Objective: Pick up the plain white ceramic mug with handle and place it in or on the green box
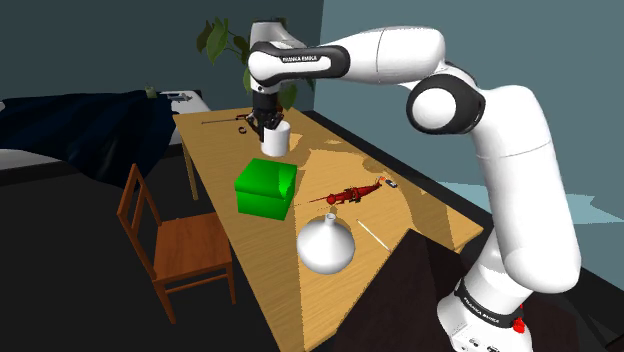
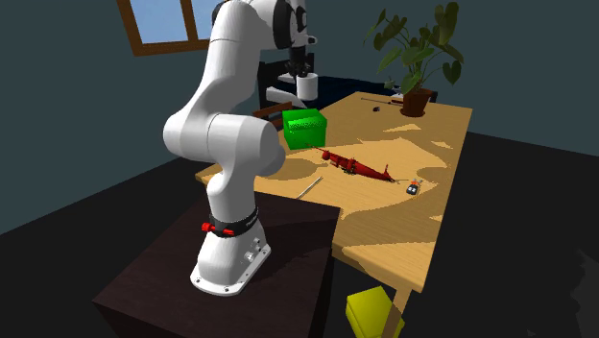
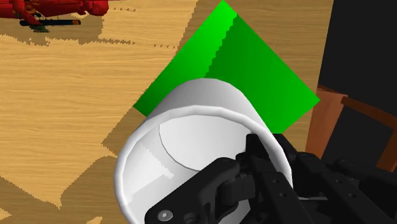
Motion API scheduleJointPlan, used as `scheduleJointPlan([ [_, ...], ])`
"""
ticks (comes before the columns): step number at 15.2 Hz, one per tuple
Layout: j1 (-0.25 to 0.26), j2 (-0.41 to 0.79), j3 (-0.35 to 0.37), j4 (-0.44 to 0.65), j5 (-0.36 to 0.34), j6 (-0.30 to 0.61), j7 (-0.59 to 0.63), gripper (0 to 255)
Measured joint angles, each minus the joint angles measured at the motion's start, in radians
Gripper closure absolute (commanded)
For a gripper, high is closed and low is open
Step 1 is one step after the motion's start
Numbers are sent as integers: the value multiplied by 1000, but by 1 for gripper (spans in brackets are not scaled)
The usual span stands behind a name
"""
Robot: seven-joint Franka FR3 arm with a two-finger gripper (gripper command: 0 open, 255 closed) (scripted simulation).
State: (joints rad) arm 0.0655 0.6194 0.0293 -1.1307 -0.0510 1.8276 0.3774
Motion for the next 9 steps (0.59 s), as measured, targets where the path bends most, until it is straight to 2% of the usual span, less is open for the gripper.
scheduleJointPlan([
  [2,17,126,1,219,-4,-93,11,255],
  [3,20,158,1,265,-4,-108,13,255],
  [4,22,176,0,287,-5,-113,15,255],
  [9,21,165,1,205,-5,-42,18,255],
])
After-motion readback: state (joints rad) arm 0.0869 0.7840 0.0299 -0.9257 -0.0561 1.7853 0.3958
